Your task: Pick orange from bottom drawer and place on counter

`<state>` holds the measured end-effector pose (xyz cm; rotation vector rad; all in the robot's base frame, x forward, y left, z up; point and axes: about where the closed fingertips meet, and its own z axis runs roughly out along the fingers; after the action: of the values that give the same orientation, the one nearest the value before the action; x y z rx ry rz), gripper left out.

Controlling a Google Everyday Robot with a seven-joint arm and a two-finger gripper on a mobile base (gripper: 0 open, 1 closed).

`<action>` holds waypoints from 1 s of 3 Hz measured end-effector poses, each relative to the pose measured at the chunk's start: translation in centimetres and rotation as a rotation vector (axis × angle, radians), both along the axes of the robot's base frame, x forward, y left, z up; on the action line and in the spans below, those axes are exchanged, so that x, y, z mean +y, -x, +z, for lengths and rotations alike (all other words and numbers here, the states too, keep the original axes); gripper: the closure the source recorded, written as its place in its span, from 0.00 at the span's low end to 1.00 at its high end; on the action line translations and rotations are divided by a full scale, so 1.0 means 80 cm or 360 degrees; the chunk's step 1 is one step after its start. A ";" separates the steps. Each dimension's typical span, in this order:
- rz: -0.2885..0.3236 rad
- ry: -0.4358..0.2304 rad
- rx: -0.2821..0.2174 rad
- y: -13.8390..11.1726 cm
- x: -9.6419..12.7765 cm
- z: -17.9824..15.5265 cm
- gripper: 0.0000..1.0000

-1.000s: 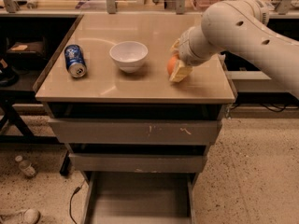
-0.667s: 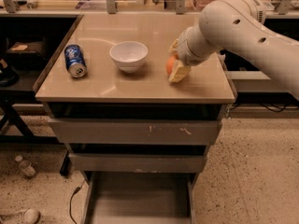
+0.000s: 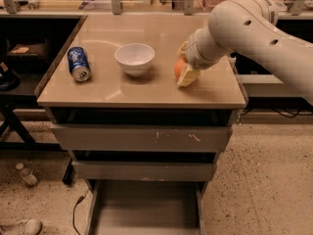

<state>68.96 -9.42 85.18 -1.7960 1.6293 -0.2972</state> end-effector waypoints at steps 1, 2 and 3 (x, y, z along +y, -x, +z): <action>0.0000 0.0000 0.0000 0.000 0.000 0.000 0.41; 0.0000 0.0000 0.0000 0.000 0.000 0.000 0.18; 0.0001 0.0000 0.0001 0.000 0.000 0.000 0.00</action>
Offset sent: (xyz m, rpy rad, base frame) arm 0.0000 0.0000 0.0000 0.0000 0.0000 0.0000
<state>68.96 -9.40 85.16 -1.7965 1.6292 -0.2967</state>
